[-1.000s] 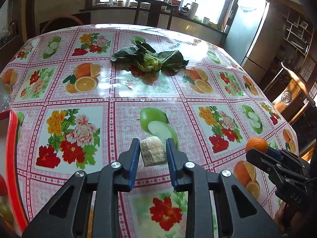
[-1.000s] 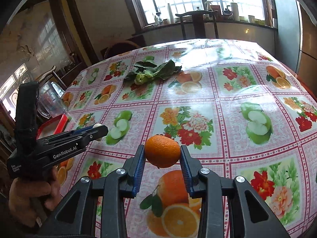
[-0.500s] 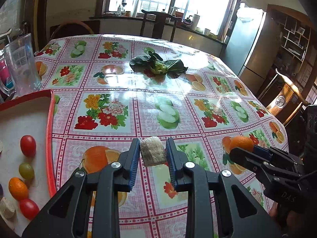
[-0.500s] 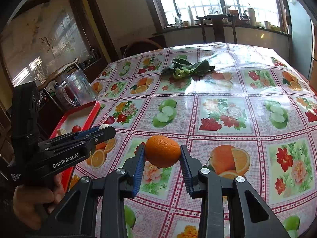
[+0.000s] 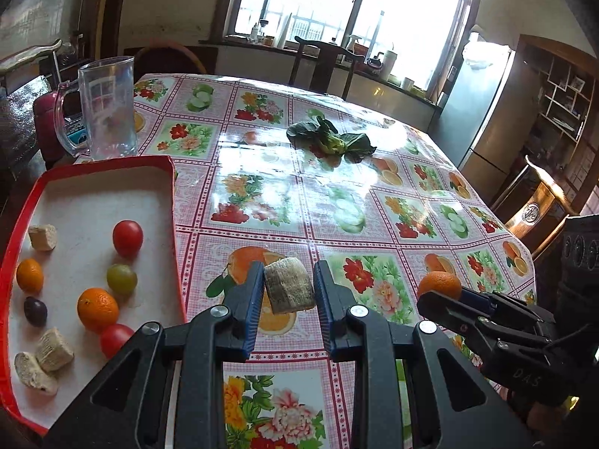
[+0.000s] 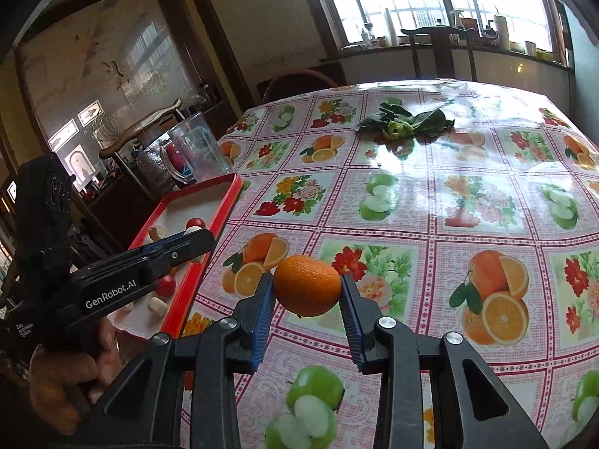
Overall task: Organize fruits
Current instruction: 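Carry the cake and mandarin with both tools over the tray, then open the left tool to drop the cake while the right tool releases the mandarin into the tray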
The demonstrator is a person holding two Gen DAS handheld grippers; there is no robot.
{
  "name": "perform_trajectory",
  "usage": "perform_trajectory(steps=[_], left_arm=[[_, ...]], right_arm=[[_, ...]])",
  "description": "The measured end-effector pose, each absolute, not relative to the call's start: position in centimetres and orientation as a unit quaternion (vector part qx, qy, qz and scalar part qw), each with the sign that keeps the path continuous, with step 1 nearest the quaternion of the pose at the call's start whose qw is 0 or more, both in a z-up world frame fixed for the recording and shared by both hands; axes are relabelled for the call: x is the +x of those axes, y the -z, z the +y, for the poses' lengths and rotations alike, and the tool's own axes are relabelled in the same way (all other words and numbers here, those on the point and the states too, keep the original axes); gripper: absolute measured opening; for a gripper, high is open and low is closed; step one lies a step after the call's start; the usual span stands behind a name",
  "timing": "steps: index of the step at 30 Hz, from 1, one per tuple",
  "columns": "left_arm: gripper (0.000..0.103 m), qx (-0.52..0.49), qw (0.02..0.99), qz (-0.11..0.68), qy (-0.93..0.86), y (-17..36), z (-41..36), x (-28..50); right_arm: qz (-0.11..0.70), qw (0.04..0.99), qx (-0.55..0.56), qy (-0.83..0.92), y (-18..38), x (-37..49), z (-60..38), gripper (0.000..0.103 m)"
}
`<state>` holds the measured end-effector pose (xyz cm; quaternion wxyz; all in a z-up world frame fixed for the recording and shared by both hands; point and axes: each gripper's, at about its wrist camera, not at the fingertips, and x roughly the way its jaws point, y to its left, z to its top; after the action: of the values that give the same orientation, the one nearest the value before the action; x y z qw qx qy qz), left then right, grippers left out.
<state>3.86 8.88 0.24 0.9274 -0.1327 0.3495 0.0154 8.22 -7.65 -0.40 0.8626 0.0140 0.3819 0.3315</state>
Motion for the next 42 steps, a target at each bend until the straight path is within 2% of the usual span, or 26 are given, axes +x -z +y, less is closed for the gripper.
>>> perform_trajectory(steps=[42], left_arm=[[0.024, -0.203, 0.917, 0.306, -0.155, 0.6, 22.7, -5.9]], right_arm=[[0.392, 0.803, -0.079, -0.441, 1.6, 3.2, 7.4, 0.035]])
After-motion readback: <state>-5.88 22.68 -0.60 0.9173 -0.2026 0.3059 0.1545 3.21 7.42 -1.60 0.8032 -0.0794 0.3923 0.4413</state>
